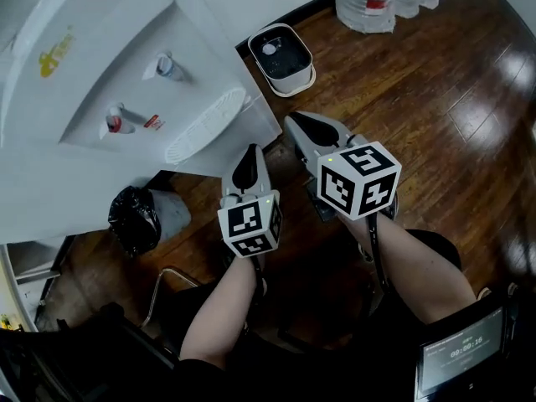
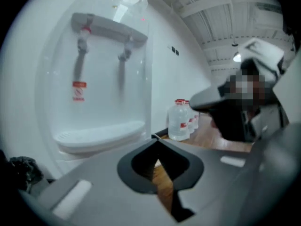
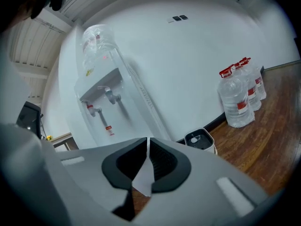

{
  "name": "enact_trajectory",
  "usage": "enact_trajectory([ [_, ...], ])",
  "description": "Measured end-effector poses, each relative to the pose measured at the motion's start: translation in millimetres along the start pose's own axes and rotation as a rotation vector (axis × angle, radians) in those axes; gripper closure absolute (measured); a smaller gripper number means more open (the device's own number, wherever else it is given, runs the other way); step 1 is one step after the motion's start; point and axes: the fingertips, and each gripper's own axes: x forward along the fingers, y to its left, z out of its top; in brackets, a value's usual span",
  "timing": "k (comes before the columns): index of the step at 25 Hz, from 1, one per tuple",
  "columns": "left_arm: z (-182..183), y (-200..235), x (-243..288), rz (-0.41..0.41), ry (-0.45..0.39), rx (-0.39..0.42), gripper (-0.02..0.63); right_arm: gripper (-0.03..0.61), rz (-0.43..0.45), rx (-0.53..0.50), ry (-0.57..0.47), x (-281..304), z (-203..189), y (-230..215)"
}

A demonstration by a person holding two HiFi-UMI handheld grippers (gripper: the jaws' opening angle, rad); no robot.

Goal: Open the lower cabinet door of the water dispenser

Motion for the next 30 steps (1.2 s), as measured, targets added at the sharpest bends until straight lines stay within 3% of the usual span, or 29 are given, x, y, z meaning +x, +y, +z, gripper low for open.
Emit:
enact_trajectory([
  [3,41.1,4.3,-58.1,-0.042,-0.061,-0.002,0.592,0.557,0.021,-0.050,0.007,-4.0,-12.2,23.2],
  [6,66.7,9.7,-112.7,-0.073,-0.128,-0.090,0.591,0.557,0.060,-0.156,0.025,-19.2,-33.0,50.7],
  [11,75.1,33.5,-146.8,-0.023,-0.215,-0.241,0.591,0.557,0.108,-0.283,0.038,-36.4,-63.8,90.5],
  [13,77.8,24.9,-150.0,-0.051,-0.208,-0.218,0.591,0.557,0.112,-0.300,0.020,-40.4,-64.3,101.3],
  [17,64.7,3.1,-152.7,-0.085,-0.215,0.020,0.591,0.557,0.129,-0.348,-0.017,-46.7,-58.3,117.8],
  [19,52.2,3.4,-148.7,-0.072,-0.204,0.085,0.592,0.558,0.131,-0.392,-0.042,-45.8,-56.0,123.9],
  [23,48.3,15.2,-140.3,-0.040,-0.198,0.003,0.592,0.565,0.132,-0.450,-0.081,-45.1,-54.5,127.7],
  [26,59.1,18.1,-141.6,-0.035,-0.230,-0.039,0.592,0.574,0.130,-0.418,-0.090,-45.2,-54.1,122.2],
  [30,65.0,17.3,-139.9,-0.040,-0.237,-0.038,0.591,0.574,0.141,-0.378,-0.077,-43.5,-53.8,116.8],
])
